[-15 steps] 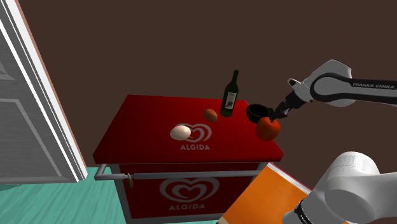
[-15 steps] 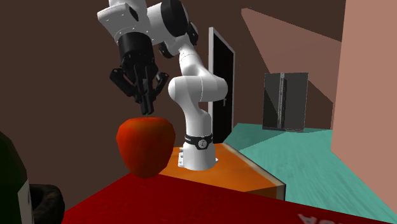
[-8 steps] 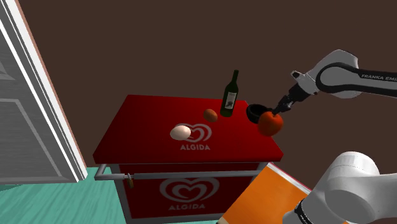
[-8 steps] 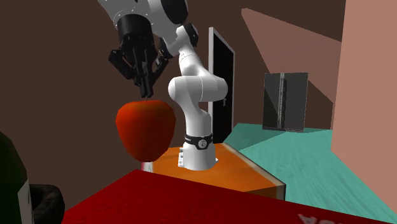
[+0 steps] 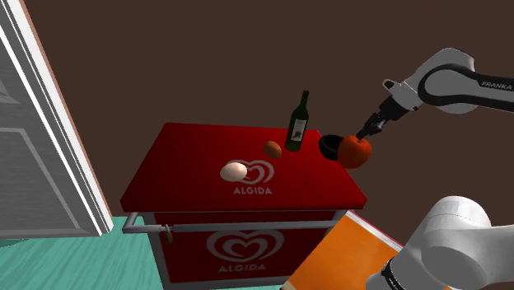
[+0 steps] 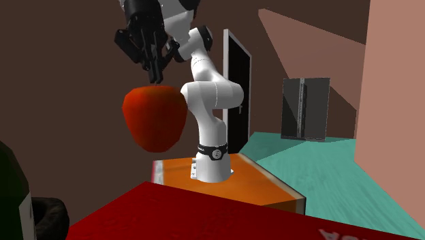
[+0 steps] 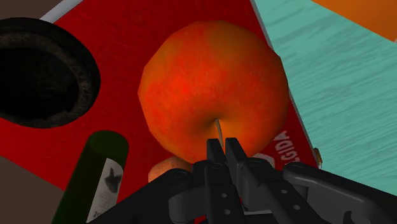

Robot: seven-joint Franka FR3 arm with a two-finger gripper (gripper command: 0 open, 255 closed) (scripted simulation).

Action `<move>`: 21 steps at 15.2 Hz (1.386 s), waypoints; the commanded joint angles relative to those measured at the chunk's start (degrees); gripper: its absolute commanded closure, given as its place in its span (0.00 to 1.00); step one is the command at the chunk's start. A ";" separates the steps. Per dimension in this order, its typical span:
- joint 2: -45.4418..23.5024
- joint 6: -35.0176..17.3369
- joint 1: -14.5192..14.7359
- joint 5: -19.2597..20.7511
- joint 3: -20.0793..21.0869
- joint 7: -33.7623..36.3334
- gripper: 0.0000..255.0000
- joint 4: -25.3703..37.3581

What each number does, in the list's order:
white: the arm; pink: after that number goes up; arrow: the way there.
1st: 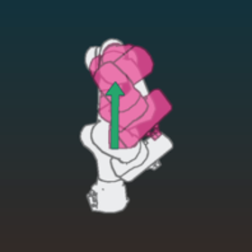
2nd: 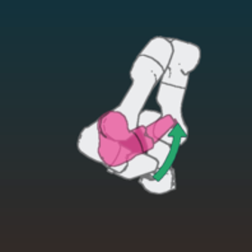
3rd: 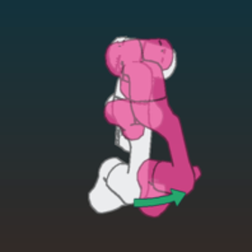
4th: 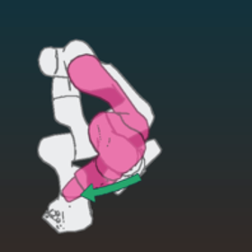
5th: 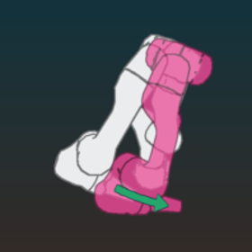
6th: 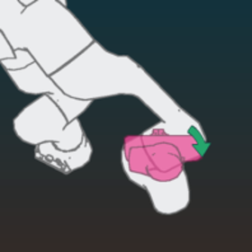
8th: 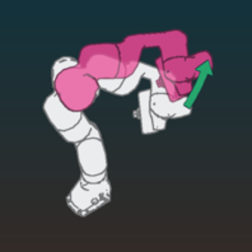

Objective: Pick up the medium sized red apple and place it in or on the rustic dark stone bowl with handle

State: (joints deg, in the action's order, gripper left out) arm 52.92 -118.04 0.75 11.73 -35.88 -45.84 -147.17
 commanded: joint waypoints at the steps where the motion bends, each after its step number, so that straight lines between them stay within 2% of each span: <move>1: -0.07 1.36 0.29 -0.42 0.59 0.32 1.00 1.47; 9: -0.52 6.46 1.23 -1.81 2.53 1.27 1.00 7.12; 16: -14.20 7.77 9.14 -4.35 -7.14 -5.09 1.00 23.55; 21: -24.82 10.55 17.07 -9.13 -17.28 -11.00 1.00 37.14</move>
State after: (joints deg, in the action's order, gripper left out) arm 30.31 -108.45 16.10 3.76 -50.91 -55.52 -113.18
